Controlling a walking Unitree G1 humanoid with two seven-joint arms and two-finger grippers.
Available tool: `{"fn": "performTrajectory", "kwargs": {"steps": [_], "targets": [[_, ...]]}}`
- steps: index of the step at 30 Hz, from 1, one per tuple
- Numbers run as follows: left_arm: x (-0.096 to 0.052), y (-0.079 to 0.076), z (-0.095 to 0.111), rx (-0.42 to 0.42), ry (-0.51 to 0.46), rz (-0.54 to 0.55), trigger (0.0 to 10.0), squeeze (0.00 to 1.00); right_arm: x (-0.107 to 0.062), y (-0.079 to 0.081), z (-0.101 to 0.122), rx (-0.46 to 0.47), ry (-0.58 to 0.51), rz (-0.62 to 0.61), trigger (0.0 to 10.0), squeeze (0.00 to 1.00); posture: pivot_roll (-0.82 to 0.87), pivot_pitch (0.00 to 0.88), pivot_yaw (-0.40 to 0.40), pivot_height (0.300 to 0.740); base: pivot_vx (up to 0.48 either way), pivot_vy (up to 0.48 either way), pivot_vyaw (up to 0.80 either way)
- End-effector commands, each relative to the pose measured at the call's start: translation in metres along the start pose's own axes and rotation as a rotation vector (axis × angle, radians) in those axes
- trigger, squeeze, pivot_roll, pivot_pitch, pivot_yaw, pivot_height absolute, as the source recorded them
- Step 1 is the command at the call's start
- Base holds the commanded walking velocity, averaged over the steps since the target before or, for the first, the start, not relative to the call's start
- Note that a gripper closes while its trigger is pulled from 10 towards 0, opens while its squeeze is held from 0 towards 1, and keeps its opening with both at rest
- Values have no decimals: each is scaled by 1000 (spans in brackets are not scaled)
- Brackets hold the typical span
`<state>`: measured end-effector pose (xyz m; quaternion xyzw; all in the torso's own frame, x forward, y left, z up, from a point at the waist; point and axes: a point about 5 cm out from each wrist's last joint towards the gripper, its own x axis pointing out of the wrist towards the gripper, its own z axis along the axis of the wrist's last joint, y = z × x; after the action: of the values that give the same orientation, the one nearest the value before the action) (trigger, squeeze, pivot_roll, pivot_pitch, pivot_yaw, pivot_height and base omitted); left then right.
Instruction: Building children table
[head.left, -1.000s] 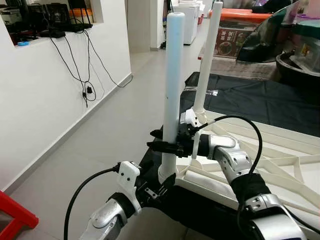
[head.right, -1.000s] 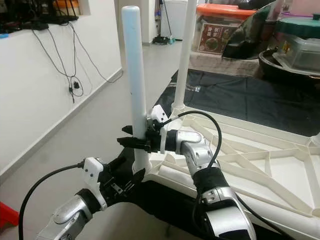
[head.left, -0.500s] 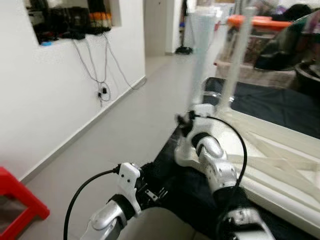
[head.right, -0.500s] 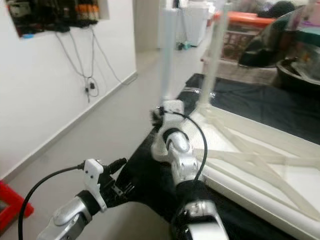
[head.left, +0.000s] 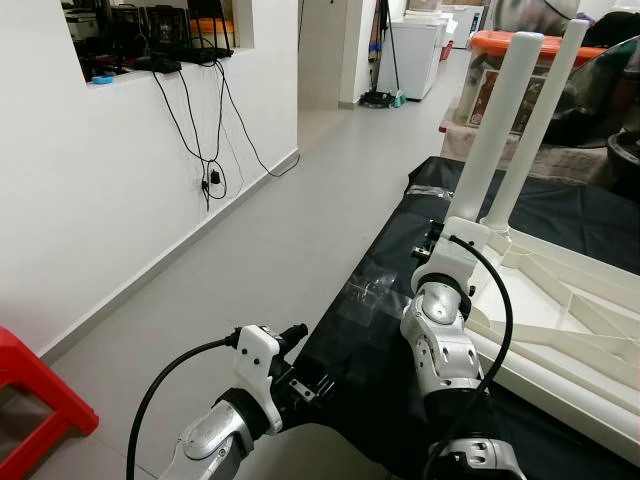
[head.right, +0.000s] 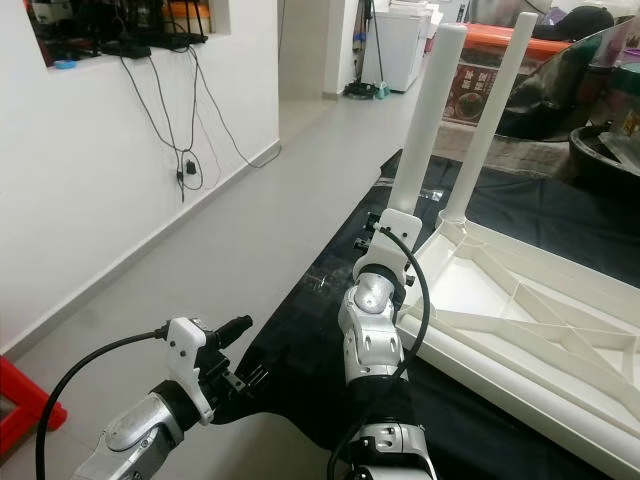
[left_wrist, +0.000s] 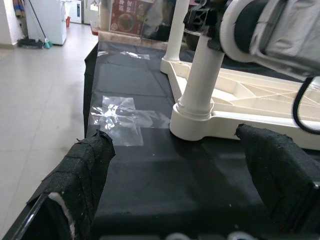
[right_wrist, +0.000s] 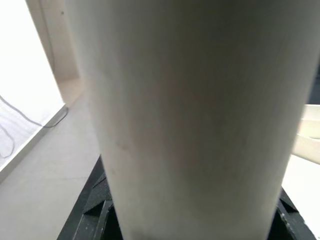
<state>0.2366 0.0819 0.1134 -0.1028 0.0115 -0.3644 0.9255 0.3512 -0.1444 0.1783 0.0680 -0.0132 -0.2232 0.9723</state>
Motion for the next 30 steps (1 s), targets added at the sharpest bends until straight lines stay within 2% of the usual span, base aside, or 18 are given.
{"fn": "performTrajectory", "kwargs": {"steps": [1, 2, 3, 4, 8, 9, 10, 11, 12, 14, 15, 17, 18, 19, 21, 23, 25, 30], "targets": [[1, -1, 0, -2, 7, -2, 10000, 0, -17, 10, -28, 120, 157, 43, 10000, 0, 40, 7, -13, 740, 0, 0, 0], [1, -1, 0, -5, 6, -1, 10000, 0, -17, 15, -26, 149, 144, 116, 10000, 1000, 22, 10, 4, 740, 0, 0, 0], [0, 0, 0, -7, 6, -1, 10000, 0, -16, 22, -23, 194, 125, 233, 10000, 1000, 20, 10, 10, 740, 0, 0, 0], [0, 0, 0, -6, 7, -2, 10000, 0, -14, 26, -21, 222, 121, 304, 10000, 373, 23, 10, 11, 740, 0, 0, 0], [0, 1, 0, -4, 9, -5, 10000, 0, -13, 31, -19, 249, 120, 371, 10000, 373, 23, 11, 10, 740, 0, 0, 0], [0, 1, 0, -3, 10, -5, 10000, 0, -12, 35, -16, 233, 111, 499, 10000, 0, 25, 11, 16, 740, 0, 0, 0], [0, 1, 0, -3, 10, -5, 10000, 0, -12, 35, -16, 233, 111, 499, 10000, 0, 25, 11, 16, 740, 0, 0, 0], [0, 1, 0, -2, 10, -6, 10000, 0, -9, 37, -12, 215, 101, 665, 10000, 0, 32, 9, 7, 740, 0, 0, 0], [0, 1, 0, -2, 10, -6, 10000, 0, -9, 37, -12, 215, 101, 665, 10000, 0, 32, 9, 7, 740, 0, 0, 0], [1, 2, 0, 0, 12, -6, 10000, 0, -7, 36, -8, 156, 97, 903, 10000, 0, 36, 8, 4, 740, 0, 0, 0], [1, 2, 0, 0, 12, -6, 10000, 0, -7, 36, -8, 156, 97, 903, 10000, 0, 36, 8, 4, 740, 0, 0, 0], [1, 3, -1, 3, 14, -6, 10000, 0, -5, 32, -6, 72, 137, 1128, 10000, 0, 43, 0, 4, 740, 0, 0, 0], [1, 3, -1, 3, 14, -6, 10000, 0, -5, 32, -6, 72, 137, 1128, 10000, 0, 43, 0, 4, 740, 0, 0, 0], [4, 4, -1, 8, 12, -2, 10000, 0, -6, 28, -4, 38, 180, 1340, 10000, 0, 59, 0, -16, 740, 0, 0, 0], [5, 4, -1, 11, 9, 2, 10000, 0, -7, 27, -3, 19, 199, 1426, 10000, 0, 60, 0, -19, 740, 0, 0, 0], [5, 4, -1, 11, 9, 2, 10000, 0, -7, 27, -3, 19, 199, 1426, 10000, 0, 60, 0, -19, 740, 0, 0, 0], [6, 5, -1, 12, 3, 11, 10000, 0, -10, 27, -1, -7, 237, 1578, 10000, 0, 66, 0, -27, 740, 0, 0, 0], [6, 5, 0, 10, -2, 16, 10000, 0, -13, 30, 5, -22, 278, 1758, 10000, 0, 66, 0, -28, 740, 0, 0, 0]]}}
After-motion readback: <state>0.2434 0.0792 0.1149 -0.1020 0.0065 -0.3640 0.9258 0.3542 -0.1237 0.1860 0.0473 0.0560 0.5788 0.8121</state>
